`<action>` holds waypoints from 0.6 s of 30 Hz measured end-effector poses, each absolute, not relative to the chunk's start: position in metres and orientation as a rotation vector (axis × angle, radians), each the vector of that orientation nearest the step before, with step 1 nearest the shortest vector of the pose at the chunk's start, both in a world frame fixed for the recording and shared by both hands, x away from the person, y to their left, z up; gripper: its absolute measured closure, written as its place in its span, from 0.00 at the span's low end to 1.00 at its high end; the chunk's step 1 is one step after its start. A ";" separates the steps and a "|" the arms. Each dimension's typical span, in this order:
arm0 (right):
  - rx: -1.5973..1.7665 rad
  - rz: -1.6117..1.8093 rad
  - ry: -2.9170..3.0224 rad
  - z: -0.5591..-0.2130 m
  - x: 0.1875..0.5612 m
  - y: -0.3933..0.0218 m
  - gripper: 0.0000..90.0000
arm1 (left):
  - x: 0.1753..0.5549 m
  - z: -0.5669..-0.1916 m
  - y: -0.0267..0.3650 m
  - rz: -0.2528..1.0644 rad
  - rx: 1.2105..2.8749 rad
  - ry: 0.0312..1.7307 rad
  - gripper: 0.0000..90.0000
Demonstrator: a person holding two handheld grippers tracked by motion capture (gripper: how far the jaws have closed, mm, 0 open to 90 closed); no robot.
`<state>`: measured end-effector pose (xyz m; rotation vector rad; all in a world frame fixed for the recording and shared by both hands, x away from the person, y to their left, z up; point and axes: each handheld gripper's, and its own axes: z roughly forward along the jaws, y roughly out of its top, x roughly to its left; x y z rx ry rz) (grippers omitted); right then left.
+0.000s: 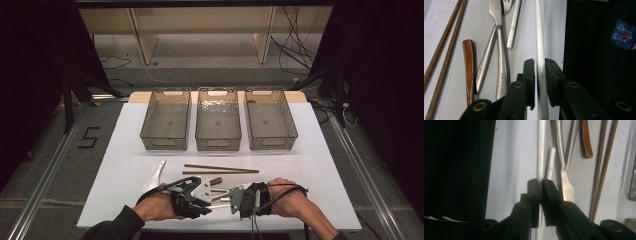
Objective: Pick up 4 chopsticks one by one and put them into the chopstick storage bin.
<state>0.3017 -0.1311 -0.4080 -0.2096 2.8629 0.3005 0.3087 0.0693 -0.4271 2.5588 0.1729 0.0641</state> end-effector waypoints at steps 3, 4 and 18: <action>-0.208 0.308 2.858 -0.409 0.301 -0.131 0.95 | 0.309 -0.427 0.070 0.057 2.557 0.178 0.91; -0.221 0.306 2.856 -0.408 0.301 -0.132 0.95 | 0.309 -0.427 0.070 0.053 2.556 0.179 0.91; 0.039 0.589 2.730 -0.385 0.303 -0.156 0.57 | 0.319 -0.422 0.086 0.111 2.499 0.302 0.92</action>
